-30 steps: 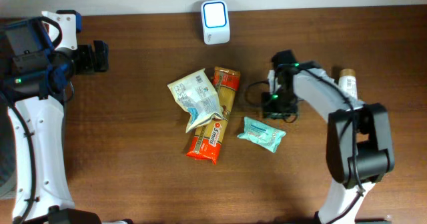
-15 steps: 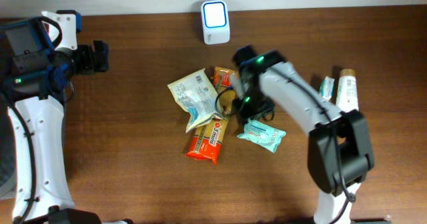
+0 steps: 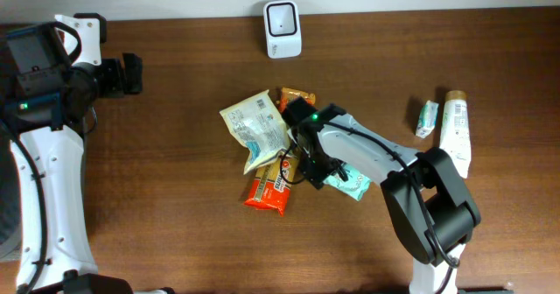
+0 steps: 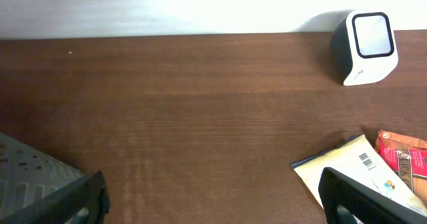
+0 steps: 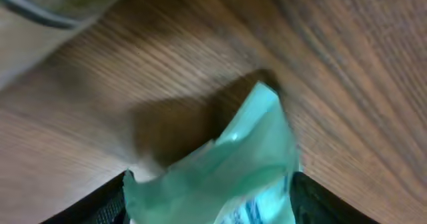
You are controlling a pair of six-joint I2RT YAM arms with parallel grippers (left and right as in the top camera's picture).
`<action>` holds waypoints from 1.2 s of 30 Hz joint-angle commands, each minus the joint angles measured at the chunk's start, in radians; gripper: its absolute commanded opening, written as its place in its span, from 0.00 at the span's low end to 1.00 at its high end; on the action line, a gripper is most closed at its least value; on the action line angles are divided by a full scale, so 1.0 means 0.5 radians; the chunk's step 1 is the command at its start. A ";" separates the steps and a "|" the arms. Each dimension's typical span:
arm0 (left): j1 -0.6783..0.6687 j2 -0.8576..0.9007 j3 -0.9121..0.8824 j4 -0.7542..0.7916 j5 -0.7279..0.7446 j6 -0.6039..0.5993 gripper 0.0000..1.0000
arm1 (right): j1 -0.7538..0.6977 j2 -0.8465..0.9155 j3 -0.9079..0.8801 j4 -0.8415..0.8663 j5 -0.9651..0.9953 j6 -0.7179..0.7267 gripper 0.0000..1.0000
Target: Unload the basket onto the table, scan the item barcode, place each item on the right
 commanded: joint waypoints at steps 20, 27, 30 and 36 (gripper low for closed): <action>0.007 -0.025 0.007 -0.002 0.023 -0.018 0.99 | -0.764 0.208 0.475 -0.415 -2.066 -0.547 0.17; 0.006 -0.025 0.008 -0.002 0.022 -0.018 0.99 | -0.965 0.416 0.494 -0.207 -1.806 -0.546 0.52; 0.007 -0.025 0.008 -0.002 0.023 -0.018 0.99 | -1.078 0.416 0.603 -0.237 -1.740 -0.505 0.61; 0.007 -0.025 0.008 -0.002 0.022 -0.018 0.99 | -1.073 0.415 1.142 -0.751 -1.675 -0.491 0.54</action>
